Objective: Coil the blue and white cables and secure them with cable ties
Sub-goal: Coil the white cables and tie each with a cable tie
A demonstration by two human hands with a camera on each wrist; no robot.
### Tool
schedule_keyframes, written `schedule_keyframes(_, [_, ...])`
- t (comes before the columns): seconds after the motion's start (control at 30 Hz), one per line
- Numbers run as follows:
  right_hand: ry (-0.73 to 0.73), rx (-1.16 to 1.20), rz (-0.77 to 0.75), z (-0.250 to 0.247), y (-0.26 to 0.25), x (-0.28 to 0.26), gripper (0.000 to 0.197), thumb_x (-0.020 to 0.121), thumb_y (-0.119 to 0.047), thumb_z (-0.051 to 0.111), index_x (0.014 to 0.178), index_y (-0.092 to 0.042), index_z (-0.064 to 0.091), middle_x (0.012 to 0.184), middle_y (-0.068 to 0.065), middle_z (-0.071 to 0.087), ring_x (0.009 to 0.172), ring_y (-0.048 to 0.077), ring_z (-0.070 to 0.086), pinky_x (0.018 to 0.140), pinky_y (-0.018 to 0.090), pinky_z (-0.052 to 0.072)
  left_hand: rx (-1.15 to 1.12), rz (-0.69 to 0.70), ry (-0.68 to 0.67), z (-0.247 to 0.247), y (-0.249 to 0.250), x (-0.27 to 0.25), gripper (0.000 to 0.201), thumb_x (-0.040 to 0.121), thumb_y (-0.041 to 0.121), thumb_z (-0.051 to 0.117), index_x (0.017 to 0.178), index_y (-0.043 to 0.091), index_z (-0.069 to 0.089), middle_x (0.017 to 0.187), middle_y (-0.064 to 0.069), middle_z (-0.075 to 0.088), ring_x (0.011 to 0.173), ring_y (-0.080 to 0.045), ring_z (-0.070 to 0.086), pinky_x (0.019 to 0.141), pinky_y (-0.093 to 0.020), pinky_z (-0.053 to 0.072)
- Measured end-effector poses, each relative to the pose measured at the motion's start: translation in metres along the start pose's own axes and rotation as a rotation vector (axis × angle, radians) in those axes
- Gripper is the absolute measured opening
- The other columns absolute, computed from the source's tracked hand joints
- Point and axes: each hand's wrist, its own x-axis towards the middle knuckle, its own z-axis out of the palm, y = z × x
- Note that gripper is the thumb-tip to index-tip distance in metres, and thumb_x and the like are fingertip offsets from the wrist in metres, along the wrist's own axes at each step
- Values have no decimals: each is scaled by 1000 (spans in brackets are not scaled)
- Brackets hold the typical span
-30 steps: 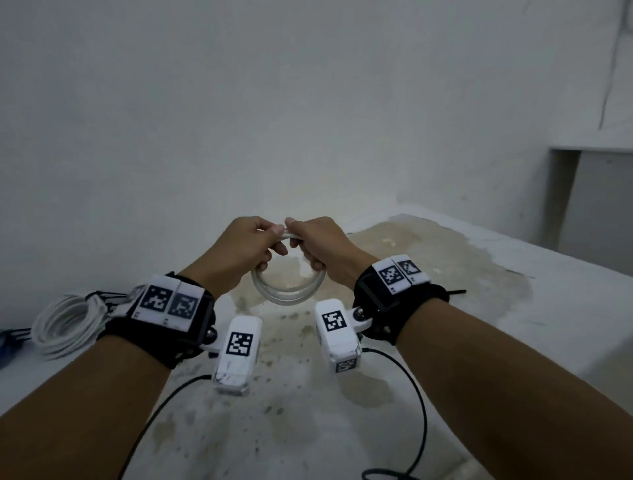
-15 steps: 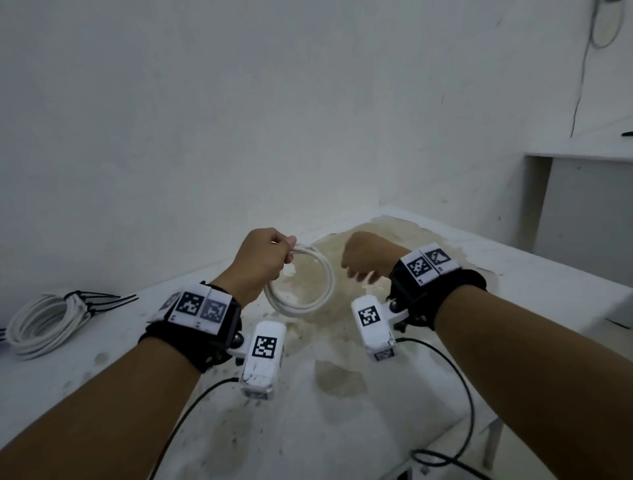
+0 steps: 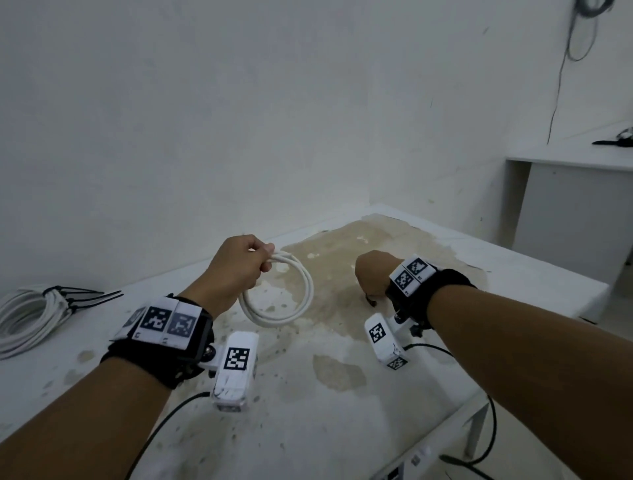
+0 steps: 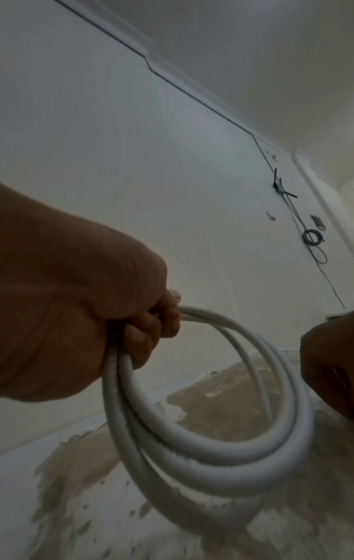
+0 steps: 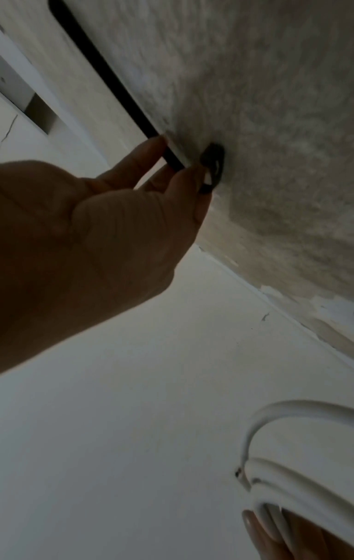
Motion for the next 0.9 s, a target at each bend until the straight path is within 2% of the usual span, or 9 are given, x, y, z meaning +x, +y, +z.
schedule_keyframes(0.07, [60,82,38,-7,-11,5,36,92,-12,59,58,-12,46,60,1,48,53,15,46,61,31,46,-4,12,-9,-4,-3,-1,22,99,18,55,82,5,59,66,-9,57,45,-12,35,42,-21,29])
schedule_keyframes(0.17, [257,301,86,-26,-33,19,15,91,-16,62,83,-7,69,88,7,69,82,23,65,74,32,54,-1,51,-29,-11,-5,-3,23,98,19,56,78,9,57,64,-8,57,43,-10,35,43,-22,28])
schedule_keyframes(0.3, [471,703,40,-55,-78,43,11,86,-7,61,81,-16,65,93,4,70,89,22,64,72,28,47,43,111,2,-26,-9,-3,22,97,20,57,78,9,57,60,-4,58,43,-9,37,45,-22,29])
schedule_keyframes(0.4, [357,1083,-136,-77,-124,55,16,80,-1,67,74,-13,62,82,11,71,74,25,69,74,40,59,138,146,65,-46,-17,-1,23,96,25,58,80,9,58,58,2,61,47,-12,39,48,-26,31])
schedule_keyframes(0.47, [177,1348,-213,-88,-152,61,18,81,5,66,73,-9,59,77,17,65,67,25,63,66,36,58,193,149,125,-65,-27,0,23,97,27,57,78,13,58,57,4,61,48,-11,42,51,-26,34])
schedule_keyframes(0.53, [6,1537,-254,-96,-177,67,22,85,5,63,71,-9,55,68,12,59,58,19,57,52,25,50,225,144,184,-85,-37,-1,23,97,27,56,77,15,56,57,5,60,46,-8,42,52,-24,34])
schedule_keyframes(0.6, [-96,1616,-273,-98,-201,76,24,88,4,60,69,-9,55,62,7,57,52,16,57,47,22,47,247,144,246,-104,-48,-1,24,98,25,55,77,14,55,58,4,60,43,-5,40,49,-20,33])
schedule_keyframes(0.73, [-197,1656,-345,-89,-243,94,21,88,2,56,69,-6,59,64,9,64,61,20,64,65,34,56,319,126,355,-131,-70,4,24,98,24,54,78,12,56,60,4,60,50,-6,47,52,-20,36])
schedule_keyframes(0.9, [-117,1650,-360,-78,-270,112,8,90,0,56,85,-4,61,71,11,68,63,19,67,66,36,59,291,71,435,-148,-97,18,17,98,24,53,86,14,60,67,3,62,63,-13,55,63,-28,41])
